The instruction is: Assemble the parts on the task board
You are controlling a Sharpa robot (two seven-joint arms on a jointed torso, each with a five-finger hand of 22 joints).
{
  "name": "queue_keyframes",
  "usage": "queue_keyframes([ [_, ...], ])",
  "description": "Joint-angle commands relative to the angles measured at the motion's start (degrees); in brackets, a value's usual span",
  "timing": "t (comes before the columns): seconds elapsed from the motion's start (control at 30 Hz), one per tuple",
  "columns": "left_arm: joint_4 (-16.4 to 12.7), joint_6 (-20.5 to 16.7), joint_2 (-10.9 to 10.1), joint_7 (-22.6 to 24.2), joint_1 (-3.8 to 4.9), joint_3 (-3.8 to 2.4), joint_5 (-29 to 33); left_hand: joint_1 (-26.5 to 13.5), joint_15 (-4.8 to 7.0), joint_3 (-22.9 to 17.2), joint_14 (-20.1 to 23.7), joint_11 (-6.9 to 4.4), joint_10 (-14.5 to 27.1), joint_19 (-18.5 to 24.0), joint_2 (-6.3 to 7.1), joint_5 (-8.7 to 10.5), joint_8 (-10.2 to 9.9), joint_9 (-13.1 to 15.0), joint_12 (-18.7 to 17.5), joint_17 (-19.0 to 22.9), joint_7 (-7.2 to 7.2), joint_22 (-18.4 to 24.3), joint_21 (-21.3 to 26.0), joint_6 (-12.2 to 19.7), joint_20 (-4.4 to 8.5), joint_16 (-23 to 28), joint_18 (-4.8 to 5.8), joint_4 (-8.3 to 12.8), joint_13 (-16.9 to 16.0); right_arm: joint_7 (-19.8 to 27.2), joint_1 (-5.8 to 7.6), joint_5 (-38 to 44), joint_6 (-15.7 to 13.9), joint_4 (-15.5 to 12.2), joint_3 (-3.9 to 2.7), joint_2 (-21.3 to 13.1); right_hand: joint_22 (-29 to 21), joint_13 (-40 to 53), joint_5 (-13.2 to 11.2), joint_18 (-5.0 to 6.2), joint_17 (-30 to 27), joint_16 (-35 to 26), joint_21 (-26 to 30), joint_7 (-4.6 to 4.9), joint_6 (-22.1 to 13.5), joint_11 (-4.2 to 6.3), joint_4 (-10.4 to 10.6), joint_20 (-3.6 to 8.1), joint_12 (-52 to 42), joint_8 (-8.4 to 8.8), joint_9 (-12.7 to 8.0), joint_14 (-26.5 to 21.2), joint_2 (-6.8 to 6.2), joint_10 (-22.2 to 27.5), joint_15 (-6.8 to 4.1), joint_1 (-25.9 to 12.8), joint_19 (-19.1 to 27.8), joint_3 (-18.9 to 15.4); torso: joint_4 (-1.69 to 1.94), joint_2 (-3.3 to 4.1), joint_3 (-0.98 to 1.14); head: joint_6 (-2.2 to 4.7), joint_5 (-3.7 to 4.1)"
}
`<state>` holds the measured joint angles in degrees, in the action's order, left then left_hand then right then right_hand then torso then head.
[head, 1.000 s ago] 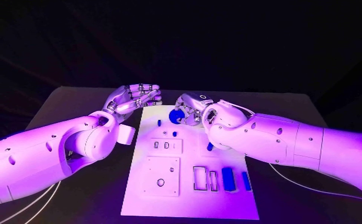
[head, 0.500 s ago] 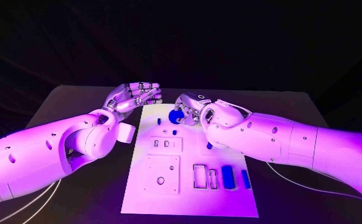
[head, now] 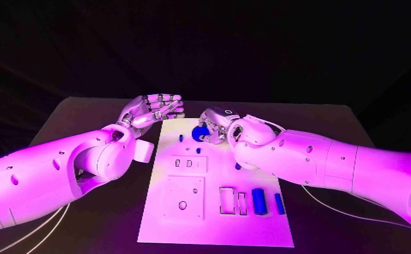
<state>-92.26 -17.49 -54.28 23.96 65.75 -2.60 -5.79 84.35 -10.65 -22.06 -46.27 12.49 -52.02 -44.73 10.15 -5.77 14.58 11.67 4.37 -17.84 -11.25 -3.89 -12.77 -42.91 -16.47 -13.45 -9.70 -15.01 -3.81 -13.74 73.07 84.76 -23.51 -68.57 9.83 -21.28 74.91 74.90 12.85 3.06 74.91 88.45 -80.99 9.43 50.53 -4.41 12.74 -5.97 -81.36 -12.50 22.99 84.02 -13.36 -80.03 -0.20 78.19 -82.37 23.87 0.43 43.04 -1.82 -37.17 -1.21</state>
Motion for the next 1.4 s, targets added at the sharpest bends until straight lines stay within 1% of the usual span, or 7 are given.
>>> queue_keyframes([
  [0.03,-0.1,1.1,0.1,0.3,0.07,-0.04,0.2,0.0,0.17,0.3,-0.1,0.11,0.1,-0.2,-0.43,0.11,0.1,0.0,0.1,0.1,-4.10,-0.1,0.0,0.2,0.00,0.2,-0.66,0.0,0.0,1.3,-0.03,-0.4,1.5,-0.1,0.06,0.0,4.1,2.3,-0.2,-0.11,10.3,0.2,0.2,0.03,-0.4,-0.18,0.0,-0.26,0.2,0.26,-0.1,4.9,-0.61,0.2,0.56,0.2,0.0,-0.3,-0.03,0.00,0.00,-0.07,-0.04],
  [0.3,0.1,1.1,0.2,0.2,0.07,-0.04,0.2,0.0,0.17,0.3,-0.1,0.11,0.1,-0.2,-0.43,0.11,0.1,0.0,0.1,0.1,-4.10,-0.1,0.0,0.2,0.00,0.2,-0.66,0.0,0.0,1.4,-0.04,-0.8,1.6,-0.1,0.13,-0.1,4.1,2.2,-0.2,-0.09,10.3,0.2,0.2,0.20,-0.7,-0.39,0.5,-0.54,0.3,0.67,-0.2,4.9,-0.76,0.4,0.78,-0.8,0.0,-0.9,-0.05,0.01,0.04,0.00,-0.06],
  [0.47,0.1,1.1,0.3,0.2,0.07,-0.04,0.2,0.0,0.17,0.3,-0.1,0.11,0.1,-0.2,-0.43,0.11,0.1,0.0,0.1,0.1,-4.10,-0.1,0.0,0.2,0.00,0.2,-0.66,0.0,0.0,1.2,-0.04,-1.3,2.8,-0.1,0.15,-0.2,4.4,2.4,-0.2,-0.12,10.7,0.3,0.1,0.25,-0.7,-0.52,2.2,-0.81,0.2,1.07,-0.4,5.0,-0.18,0.3,0.95,-3.5,-0.1,-2.3,-0.01,0.01,0.03,0.06,-0.04],
  [0.63,0.1,1.0,0.2,0.2,0.07,-0.04,0.2,0.0,0.17,0.3,-0.1,0.11,0.1,-0.2,-0.43,0.11,0.1,0.0,0.1,0.1,-4.10,-0.1,0.0,0.2,0.00,0.2,-0.66,0.0,0.0,0.8,-0.06,-1.5,3.8,0.0,0.19,-0.3,4.6,2.5,-0.1,-0.16,10.9,0.4,0.0,0.22,-0.6,-0.51,2.8,-0.84,0.2,1.20,-0.5,5.1,0.06,0.3,0.95,-4.6,-0.3,-3.0,-0.10,-0.01,0.05,0.07,-0.06],
  [0.9,0.0,1.0,0.2,0.2,0.07,-0.04,0.2,0.0,0.18,0.3,-0.4,0.09,0.0,-0.4,-0.55,0.12,0.2,0.0,0.1,0.2,-4.08,-0.1,0.0,0.1,0.01,0.6,-0.65,0.1,0.0,0.4,-0.18,-1.6,3.9,-0.1,0.23,-0.6,4.7,2.5,-0.1,-0.19,11.0,0.4,-0.1,0.21,-0.6,-0.51,3.0,-0.84,0.1,1.23,-0.5,5.1,0.17,0.2,0.95,-4.9,-0.4,-3.2,-0.23,-0.02,0.07,0.20,-0.04],
  [1.17,0.0,0.9,0.1,0.2,0.07,-0.04,0.2,0.0,0.18,0.3,-0.4,0.09,0.0,-0.4,-0.59,0.12,0.2,0.0,0.1,0.2,-4.08,-0.1,0.0,0.1,0.01,0.6,-0.65,0.1,0.0,0.2,-0.25,-1.5,3.9,-0.4,0.25,-1.2,4.8,2.6,-0.1,-0.22,11.1,0.4,-0.2,0.21,-0.6,-0.50,3.1,-0.84,0.1,1.24,-0.5,5.1,0.20,0.2,0.95,-4.9,-0.4,-3.2,-0.01,0.03,0.04,0.22,0.20],
  [1.4,0.0,0.9,-0.1,0.2,0.07,-0.04,0.2,0.0,0.18,0.3,-0.4,0.09,0.0,-0.4,-0.59,0.12,0.2,0.0,0.1,0.2,-4.08,-0.1,0.0,0.1,0.01,0.6,-0.65,0.1,0.0,0.2,-0.26,-1.5,3.2,-1.6,0.25,-2.7,5.0,2.9,-0.1,-0.26,11.2,0.5,-0.3,0.19,-0.6,-0.48,3.1,-0.84,-0.1,1.22,-0.5,5.1,0.23,-0.1,0.95,-4.9,-0.5,-3.2,-0.09,0.06,0.09,0.09,0.07],
])
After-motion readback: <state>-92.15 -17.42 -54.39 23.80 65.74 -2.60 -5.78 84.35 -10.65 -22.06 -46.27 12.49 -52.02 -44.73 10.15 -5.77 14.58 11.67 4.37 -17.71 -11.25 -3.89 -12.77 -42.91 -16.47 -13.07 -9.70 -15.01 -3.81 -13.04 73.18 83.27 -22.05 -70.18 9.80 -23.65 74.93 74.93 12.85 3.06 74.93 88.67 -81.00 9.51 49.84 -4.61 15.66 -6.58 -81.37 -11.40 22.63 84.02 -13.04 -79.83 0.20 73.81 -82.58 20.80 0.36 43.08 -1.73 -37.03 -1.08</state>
